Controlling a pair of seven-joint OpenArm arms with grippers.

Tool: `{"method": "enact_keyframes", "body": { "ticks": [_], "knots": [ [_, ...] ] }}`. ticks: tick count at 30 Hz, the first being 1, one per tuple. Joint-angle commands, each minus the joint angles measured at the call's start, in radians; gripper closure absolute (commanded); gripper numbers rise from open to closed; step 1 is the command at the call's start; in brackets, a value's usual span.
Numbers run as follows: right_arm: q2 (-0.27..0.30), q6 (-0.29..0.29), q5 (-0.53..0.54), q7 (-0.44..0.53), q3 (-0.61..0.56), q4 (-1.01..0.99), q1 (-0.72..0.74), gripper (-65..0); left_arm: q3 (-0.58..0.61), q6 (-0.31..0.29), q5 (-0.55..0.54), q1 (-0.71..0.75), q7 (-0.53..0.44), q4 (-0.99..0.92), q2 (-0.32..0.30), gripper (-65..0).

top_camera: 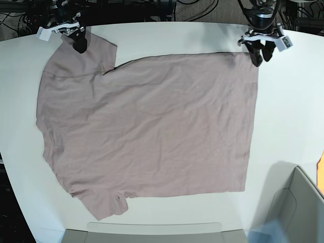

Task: Fold the T-shirt properly
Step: 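Lower both grippers and grasp the shirt's two hem corners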

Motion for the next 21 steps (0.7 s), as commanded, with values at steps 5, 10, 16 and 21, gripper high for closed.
{"method": "enact_keyframes", "body": {
  "ticks": [5,10,16,21],
  "knots": [
    [0.010,-0.012,-0.005,-0.006,0.006,0.000,-0.019,-27.9,-0.214,-0.070,-0.079,-0.068,0.354,0.012,-0.008,-26.2],
    [0.010,-0.012,-0.007,-0.006,0.006,0.000,-0.017,-27.9,-0.343,-0.220,-0.079,-0.205,0.626,-0.065,-0.008,-26.0],
    [0.024,-0.012,-0.007,-0.006,0.005,0.002,-0.016,-27.9,-0.355,-0.280,-0.078,-0.263,0.669,-0.176,-0.010,-26.0],
    [0.036,-0.012,-0.007,-0.006,-0.001,0.003,-0.019,-27.9,-0.262,-0.300,-0.012,-0.259,0.669,-0.176,-0.010,-25.9]
  ]
}}
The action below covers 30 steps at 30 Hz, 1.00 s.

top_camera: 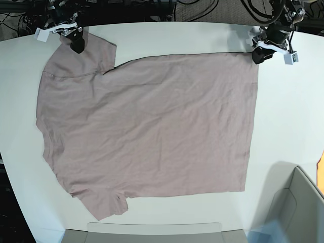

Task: Fold the T-shirt properly
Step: 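Lower both grippers and grasp the shirt's two hem corners, then lift the hem corners and fold them toward the collar with both grippers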

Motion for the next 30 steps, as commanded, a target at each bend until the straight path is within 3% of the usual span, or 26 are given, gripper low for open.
{"method": "enact_keyframes", "body": {
  "ticks": [1,6,8,13,14,30],
  "knots": [
    [0.007,-0.011,-0.003,-0.012,0.001,0.006,-0.016,-27.9,0.026,0.006,0.048,0.009,0.038,0.003,-0.002,-25.9],
    [0.007,-0.011,-0.003,-0.012,0.001,0.006,-0.015,-27.8,0.089,0.006,0.092,0.009,0.033,0.001,0.004,-25.1],
    [0.009,-0.008,-0.003,-0.012,0.001,0.007,-0.015,-25.1,0.089,0.011,0.094,0.004,0.035,0.000,0.004,-20.2],
    [0.030,-0.008,-0.003,-0.012,0.004,0.009,-0.015,-4.1,0.083,0.014,0.094,0.004,0.038,0.000,0.000,-0.3],
    [0.030,-0.008,-0.003,-0.012,0.007,0.009,-0.015,0.0,0.081,0.014,0.094,0.007,0.038,0.000,0.000,0.0],
    [0.026,-0.005,-0.003,-0.003,0.065,0.159,-0.190,0.0,-0.144,0.006,0.094,0.081,0.038,0.013,-0.002,0.0]
  ]
}}
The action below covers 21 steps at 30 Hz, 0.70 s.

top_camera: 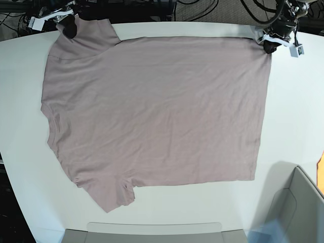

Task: Fold the T-shirt properly
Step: 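Lift the hem corners and fold them toward the collar with both grippers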

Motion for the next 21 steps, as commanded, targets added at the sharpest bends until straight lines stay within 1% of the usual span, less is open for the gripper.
{"method": "enact_keyframes", "body": {
  "ticks": [1,6,10,12,15,17,18,20,21],
  "knots": [
    [0.008,0.016,0.005,0.019,0.006,0.025,-0.018,0.0,-0.016,0.009,0.031,0.022,0.023,0.024,-0.008,0.0],
    [-0.003,0.016,0.005,0.019,0.006,0.070,-0.014,0.0,-0.021,0.011,0.031,0.048,0.023,0.137,-0.003,0.0],
    [0.005,0.013,0.005,0.010,0.006,0.110,0.009,0.0,-0.018,0.015,0.030,0.040,0.029,0.167,-0.002,0.0],
    [0.006,0.009,0.005,0.009,0.006,0.120,0.025,0.0,-0.024,0.017,0.030,0.003,0.067,0.186,-0.003,0.0],
    [0.045,0.006,0.005,0.009,0.005,0.125,0.052,0.0,-0.025,0.017,0.030,-0.046,0.138,0.212,-0.005,0.0],
    [0.054,-0.017,0.003,0.009,0.003,0.125,0.067,0.0,-0.025,0.017,0.030,-0.067,0.172,0.218,-0.005,0.0],
    [0.057,-0.043,0.002,-0.005,0.003,0.125,0.078,0.0,-0.025,0.019,0.030,-0.084,0.185,0.218,-0.005,0.0],
    [0.085,-0.086,-0.015,-0.064,0.005,0.143,0.107,0.0,-0.025,0.019,0.031,-0.117,0.202,0.219,-0.006,0.0],
    [0.089,-0.101,-0.028,-0.088,0.005,0.148,0.121,0.0,-0.025,0.019,0.031,-0.127,0.204,0.219,-0.006,0.0]
  ]
}}
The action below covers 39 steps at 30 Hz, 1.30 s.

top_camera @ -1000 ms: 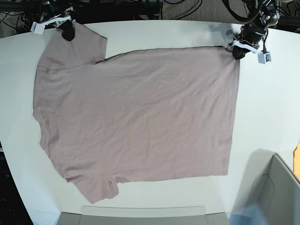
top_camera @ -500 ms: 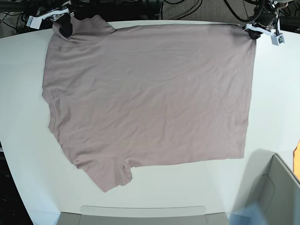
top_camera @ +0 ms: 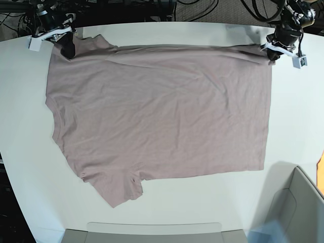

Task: Fold the T-shirt properly
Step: 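Lift the hem corners and fold them toward the collar with both grippers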

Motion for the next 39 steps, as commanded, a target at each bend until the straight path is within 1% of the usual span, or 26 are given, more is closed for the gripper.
{"method": "enact_keyframes", "body": {
  "ticks": [1,2,5,7,10,12,14,15,19,21,22,24,27,29,33,36,39],
  "knots": [
    [0.016,0.004,0.006,0.010,0.008,0.027,0.019,0.0,-0.009,-0.001,-0.016,-0.013,-0.016,0.019,-0.014,0.0],
    [0.016,-0.001,-0.006,-0.013,0.008,0.027,0.039,0.0,-0.009,0.006,-0.016,-0.019,-0.014,0.019,-0.014,0.0],
    [0.015,-0.002,-0.051,-0.082,0.008,0.027,0.111,0.0,-0.003,0.098,-0.016,-0.054,-0.014,0.019,-0.014,0.0],
    [0.013,-0.002,-0.075,-0.118,0.009,0.027,0.153,0.0,-0.001,0.137,-0.016,-0.077,-0.014,0.019,-0.015,0.0],
    [0.012,-0.004,-0.088,-0.180,0.009,0.027,0.211,0.0,-0.001,0.154,-0.016,-0.111,-0.013,0.019,-0.020,0.0],
    [0.012,-0.004,-0.089,-0.223,0.009,0.027,0.248,0.0,0.000,0.157,-0.016,-0.137,0.016,0.016,-0.043,0.0],
    [0.012,-0.005,-0.111,-0.258,0.009,0.027,0.285,0.0,0.000,0.157,-0.016,-0.177,0.050,0.013,-0.048,0.0],
    [0.012,-0.005,-0.129,-0.272,0.009,0.027,0.305,0.0,0.000,0.160,-0.016,-0.192,0.059,0.013,-0.049,0.0],
    [0.010,-0.005,-0.227,-0.364,0.009,0.023,0.403,0.0,0.006,0.210,-0.014,-0.246,0.076,0.007,-0.063,0.0],
    [0.000,-0.005,-0.261,-0.399,0.009,0.021,0.443,0.0,0.036,0.224,-0.014,-0.268,0.076,-0.002,-0.069,0.0],
    [-0.008,-0.005,-0.286,-0.415,0.009,0.021,0.470,0.0,0.048,0.235,-0.014,-0.277,0.076,-0.012,-0.091,0.0],
    [-0.023,-0.005,-0.342,-0.447,0.009,0.021,0.512,0.0,0.077,0.256,-0.014,-0.301,0.076,-0.045,-0.112,0.0],
    [-0.050,0.001,-0.421,-0.494,0.006,0.010,0.582,0.0,0.108,0.261,-0.014,-0.335,0.069,-0.099,-0.123,0.0],
    [-0.053,0.002,-0.459,-0.510,0.003,-0.014,0.624,0.0,0.109,0.261,-0.014,-0.361,0.067,-0.133,-0.129,0.0],
    [-0.053,0.004,-0.494,-0.511,-0.003,-0.099,0.696,0.0,0.109,0.261,-0.014,-0.416,0.065,-0.217,-0.130,0.0],
    [-0.046,0.030,-0.507,-0.510,-0.037,-0.155,0.736,0.0,0.111,0.261,-0.014,-0.449,0.064,-0.263,-0.146,0.0],
    [-0.051,0.041,-0.548,-0.508,-0.044,-0.200,0.780,0.0,0.111,0.261,-0.014,-0.487,0.064,-0.312,-0.158,0.0]
  ]
}}
